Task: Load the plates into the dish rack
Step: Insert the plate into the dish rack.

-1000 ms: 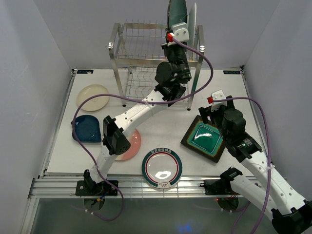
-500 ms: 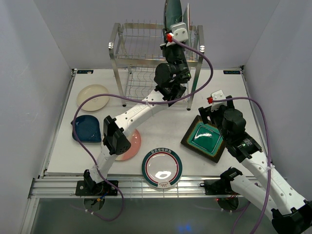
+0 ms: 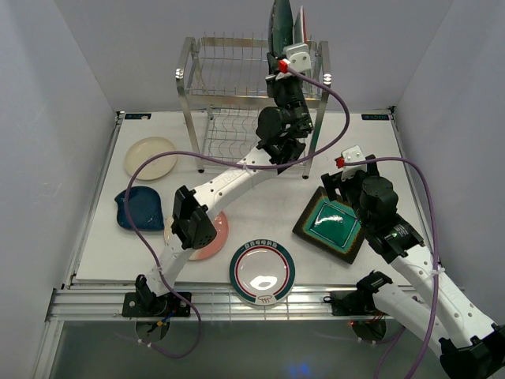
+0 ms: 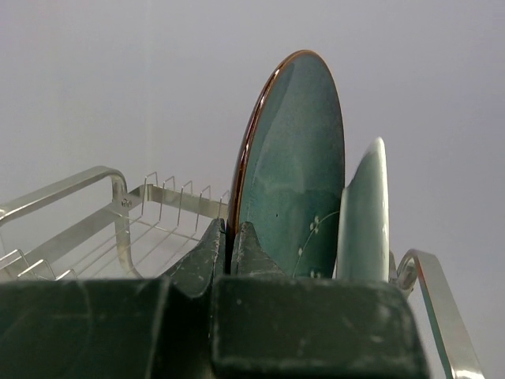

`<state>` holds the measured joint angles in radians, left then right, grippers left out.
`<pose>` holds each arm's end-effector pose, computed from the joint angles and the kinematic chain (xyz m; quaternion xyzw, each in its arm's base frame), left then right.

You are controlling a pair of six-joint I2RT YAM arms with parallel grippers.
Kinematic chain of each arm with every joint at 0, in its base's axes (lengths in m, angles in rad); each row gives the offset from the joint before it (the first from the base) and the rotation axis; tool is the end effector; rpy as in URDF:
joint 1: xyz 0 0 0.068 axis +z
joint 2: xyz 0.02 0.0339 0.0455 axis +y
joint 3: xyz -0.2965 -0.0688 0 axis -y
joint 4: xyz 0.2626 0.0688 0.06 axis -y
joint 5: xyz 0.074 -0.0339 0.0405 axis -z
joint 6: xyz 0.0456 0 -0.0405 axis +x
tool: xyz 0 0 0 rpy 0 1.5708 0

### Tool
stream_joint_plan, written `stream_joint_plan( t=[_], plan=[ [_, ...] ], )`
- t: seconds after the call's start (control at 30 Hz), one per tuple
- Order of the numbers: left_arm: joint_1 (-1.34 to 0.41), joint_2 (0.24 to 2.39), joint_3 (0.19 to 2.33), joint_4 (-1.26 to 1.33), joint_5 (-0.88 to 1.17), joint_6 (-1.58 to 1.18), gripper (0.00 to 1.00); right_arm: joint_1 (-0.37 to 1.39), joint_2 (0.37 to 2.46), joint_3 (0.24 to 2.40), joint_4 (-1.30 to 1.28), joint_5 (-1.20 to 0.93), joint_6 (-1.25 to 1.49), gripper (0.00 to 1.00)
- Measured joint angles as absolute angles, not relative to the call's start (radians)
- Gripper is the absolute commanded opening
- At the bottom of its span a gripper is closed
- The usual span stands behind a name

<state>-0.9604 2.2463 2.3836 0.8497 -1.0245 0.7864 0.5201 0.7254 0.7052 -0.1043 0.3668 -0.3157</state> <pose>0.3249 -0.3965 0.5218 -0.1092 0.5209 0.0680 0.8439 0.1622 0.0741 0.3504 -0.1889 0.7227 -0.0696 0.6612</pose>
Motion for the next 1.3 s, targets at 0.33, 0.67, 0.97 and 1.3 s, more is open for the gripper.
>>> stream_joint_plan(
  t=[0.33, 0.67, 0.97, 1.3],
  plan=[
    [-0.960, 2.284, 2.384, 0.852, -1.024, 0.809, 0.00, 0.520, 0.724, 0.705, -0.104, 0.364, -0.315, 0.90],
    [-0.962, 2.284, 2.380, 0.877, -1.025, 0.822, 0.00, 0.520, 0.719, 0.705, -0.104, 0.364, -0.315, 0.90],
    [-0.963, 2.285, 2.370, 0.900, -1.025, 0.827, 0.00, 0.520, 0.719, 0.705, -0.104, 0.364, -0.315, 0.90],
    [-0.970, 2.286, 2.356, 0.926, -1.019, 0.849, 0.13, 0.520, 0.713, 0.705, -0.104, 0.364, -0.315, 0.90]
  ],
)
